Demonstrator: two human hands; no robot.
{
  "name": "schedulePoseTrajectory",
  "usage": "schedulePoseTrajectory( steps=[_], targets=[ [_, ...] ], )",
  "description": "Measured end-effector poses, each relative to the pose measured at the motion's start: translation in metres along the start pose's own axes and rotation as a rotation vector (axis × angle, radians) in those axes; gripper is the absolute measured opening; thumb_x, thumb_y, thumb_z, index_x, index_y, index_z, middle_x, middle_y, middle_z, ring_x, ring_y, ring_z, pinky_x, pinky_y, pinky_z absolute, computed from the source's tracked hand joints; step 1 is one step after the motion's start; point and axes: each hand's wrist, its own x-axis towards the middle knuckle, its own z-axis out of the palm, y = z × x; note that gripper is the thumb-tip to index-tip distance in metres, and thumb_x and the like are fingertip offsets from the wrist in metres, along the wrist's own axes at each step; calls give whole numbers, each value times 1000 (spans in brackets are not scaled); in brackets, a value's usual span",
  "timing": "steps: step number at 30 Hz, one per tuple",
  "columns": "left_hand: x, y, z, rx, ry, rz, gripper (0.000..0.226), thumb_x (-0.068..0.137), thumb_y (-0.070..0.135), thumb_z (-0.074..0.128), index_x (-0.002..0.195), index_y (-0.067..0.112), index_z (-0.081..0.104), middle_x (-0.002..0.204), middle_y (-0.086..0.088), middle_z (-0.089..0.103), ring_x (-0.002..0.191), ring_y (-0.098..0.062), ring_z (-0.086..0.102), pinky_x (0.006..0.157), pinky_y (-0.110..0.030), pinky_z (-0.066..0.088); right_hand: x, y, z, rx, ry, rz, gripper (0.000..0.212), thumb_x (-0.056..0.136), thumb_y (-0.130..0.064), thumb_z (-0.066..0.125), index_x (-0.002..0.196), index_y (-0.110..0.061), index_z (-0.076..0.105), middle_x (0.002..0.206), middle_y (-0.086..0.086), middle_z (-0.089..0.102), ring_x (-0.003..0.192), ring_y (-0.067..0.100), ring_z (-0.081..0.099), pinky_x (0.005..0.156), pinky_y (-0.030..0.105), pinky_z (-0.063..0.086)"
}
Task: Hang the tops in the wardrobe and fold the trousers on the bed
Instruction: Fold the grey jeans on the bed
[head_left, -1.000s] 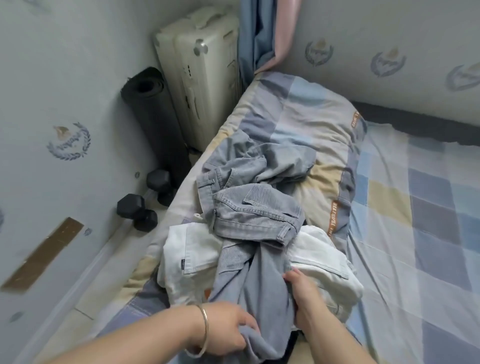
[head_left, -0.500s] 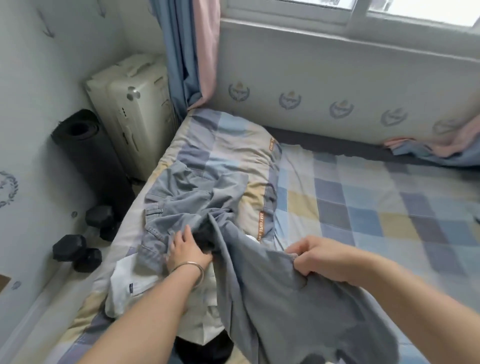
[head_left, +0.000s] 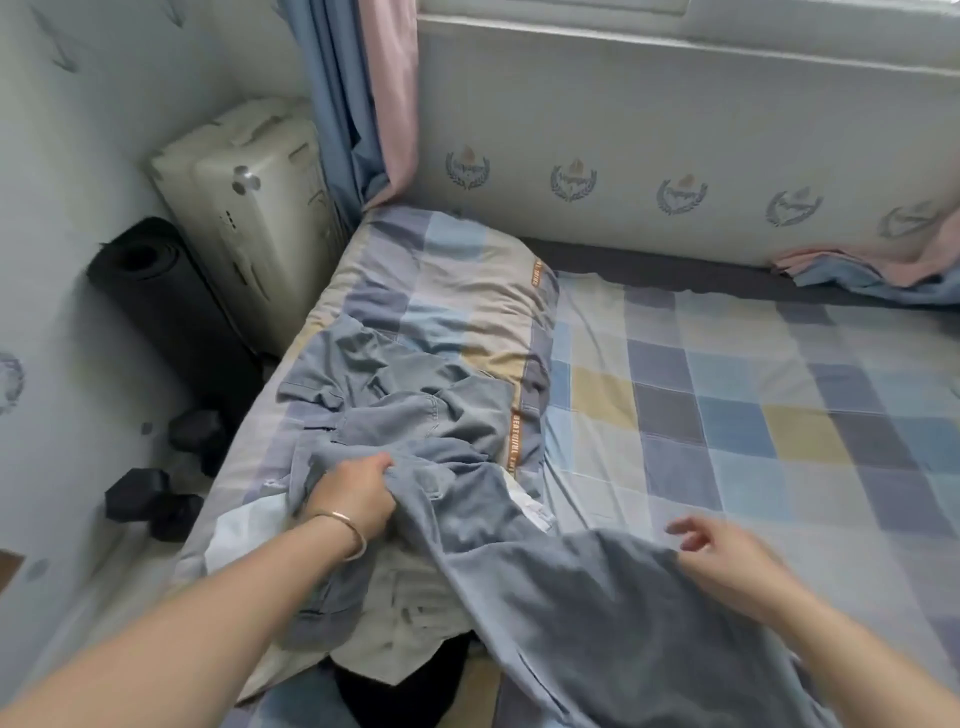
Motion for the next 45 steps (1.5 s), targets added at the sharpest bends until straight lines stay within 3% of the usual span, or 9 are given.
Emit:
schedulePoseTrajectory(
  steps=[5,15,21,26,29,33,37,42,45],
  targets=[
    [-35,91,-65,146,2,297,19,84,20,49,102,18,57,108,-10,63,102,-30,57,72,-29,39,-35,-134,48,70,31,-514,86,73,-31,66,146,-33,21,140,-8,37,128,14,38,104,29,37],
    [-100,72,-166,-114,38,400,34,69,48,70,92,30,53,89,4,67,86,-20,63,71,-32,49,-102,-189,-91,429,337,-569,26,72,3,52,70,-19,66,65,-2,62,69,20,56,58,27,42],
    [-125,124,-239,-963,15,275,22,89,6,59,70,13,54,71,-5,58,51,3,61,49,-9,43,-155,-141,-230,537,675,-352,12,77,-9,58,74,0,66,72,22,62,70,20,46,61,31,37],
    [-176,261,-293,-941,-88,688,39,76,38,71,106,27,49,102,6,53,94,-3,53,89,-21,41,-205,-96,-300,617,789,-376,30,70,-20,59,79,8,63,67,20,58,70,17,47,62,34,39],
    [-211,316,-261,-957,-310,701,47,66,25,78,106,22,53,91,10,64,84,-9,60,79,-20,52,-230,-65,-327,555,890,-357,23,79,-15,55,74,7,61,63,18,53,66,18,45,57,31,32],
    [-233,363,-249,-775,109,701,21,63,26,79,78,17,66,68,1,64,70,-18,56,72,-36,50,-250,2,-366,311,858,-307,21,82,-12,52,63,-10,60,66,9,60,74,29,54,55,32,37],
    [-277,435,-294,-292,650,774,15,78,18,62,91,25,67,87,-6,69,83,-29,61,70,-30,46,-258,57,-395,-92,500,-322,35,82,-18,59,117,-23,57,117,3,59,108,23,53,85,30,44],
    [-317,510,-290,165,684,844,24,81,15,51,100,27,57,93,-4,66,85,-27,62,63,-28,39,-256,46,-403,128,547,-638,32,70,-28,76,95,-32,57,86,-12,55,83,11,51,68,18,42],
    [-314,503,-281,-396,563,798,29,79,20,68,102,28,52,83,5,62,75,-14,60,64,-21,46,-247,53,-402,539,555,-681,14,71,-22,74,64,-29,65,70,-6,61,73,17,55,70,31,47]
  ],
)
